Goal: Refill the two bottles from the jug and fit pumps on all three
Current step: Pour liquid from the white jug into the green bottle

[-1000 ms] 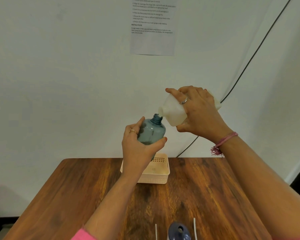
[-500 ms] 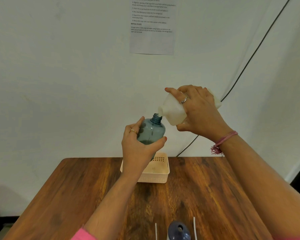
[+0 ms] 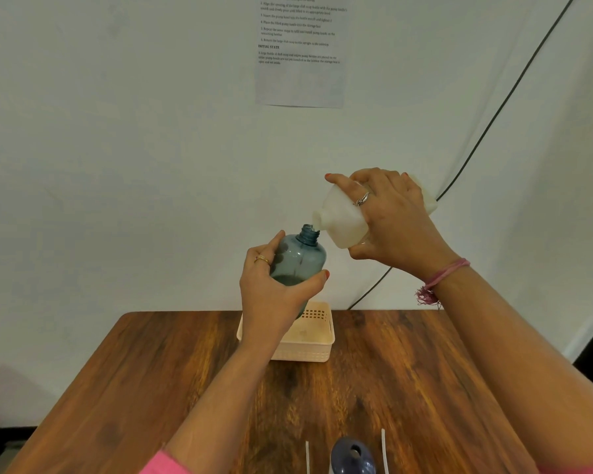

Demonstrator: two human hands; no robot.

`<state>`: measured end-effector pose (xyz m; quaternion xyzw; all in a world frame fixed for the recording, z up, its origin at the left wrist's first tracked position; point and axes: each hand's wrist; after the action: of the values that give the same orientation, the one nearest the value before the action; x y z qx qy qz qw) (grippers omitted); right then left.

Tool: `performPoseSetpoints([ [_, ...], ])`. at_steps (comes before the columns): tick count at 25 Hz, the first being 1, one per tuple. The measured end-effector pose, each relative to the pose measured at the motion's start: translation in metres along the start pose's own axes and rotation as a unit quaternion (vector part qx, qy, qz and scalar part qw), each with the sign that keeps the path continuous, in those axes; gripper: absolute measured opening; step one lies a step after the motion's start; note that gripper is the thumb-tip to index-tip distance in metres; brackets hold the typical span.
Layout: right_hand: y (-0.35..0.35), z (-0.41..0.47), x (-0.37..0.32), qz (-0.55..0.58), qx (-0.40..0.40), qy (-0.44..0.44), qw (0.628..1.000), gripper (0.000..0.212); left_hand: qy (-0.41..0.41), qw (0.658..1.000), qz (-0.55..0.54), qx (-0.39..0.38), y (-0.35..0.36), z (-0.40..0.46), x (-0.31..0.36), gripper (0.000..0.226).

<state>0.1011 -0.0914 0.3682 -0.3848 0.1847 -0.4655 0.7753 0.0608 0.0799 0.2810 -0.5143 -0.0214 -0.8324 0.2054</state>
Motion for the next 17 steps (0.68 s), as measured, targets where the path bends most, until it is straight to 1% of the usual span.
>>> performPoseSetpoints([
  [17,0.0013,0.0035,0.0024,-0.013,0.002,-0.01,1.0,0.104,-0.001,1.0,0.011,0.003,0.0009,0.0013,-0.0054,0.081],
])
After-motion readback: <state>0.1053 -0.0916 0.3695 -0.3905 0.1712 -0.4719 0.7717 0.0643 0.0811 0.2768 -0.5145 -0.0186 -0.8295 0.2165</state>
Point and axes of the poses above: each hand's wrist, its own z-axis towards the middle knuckle, its own y-axis out of the palm, x = y × z, and after that the axes turned 9 degrees about z, right-handed
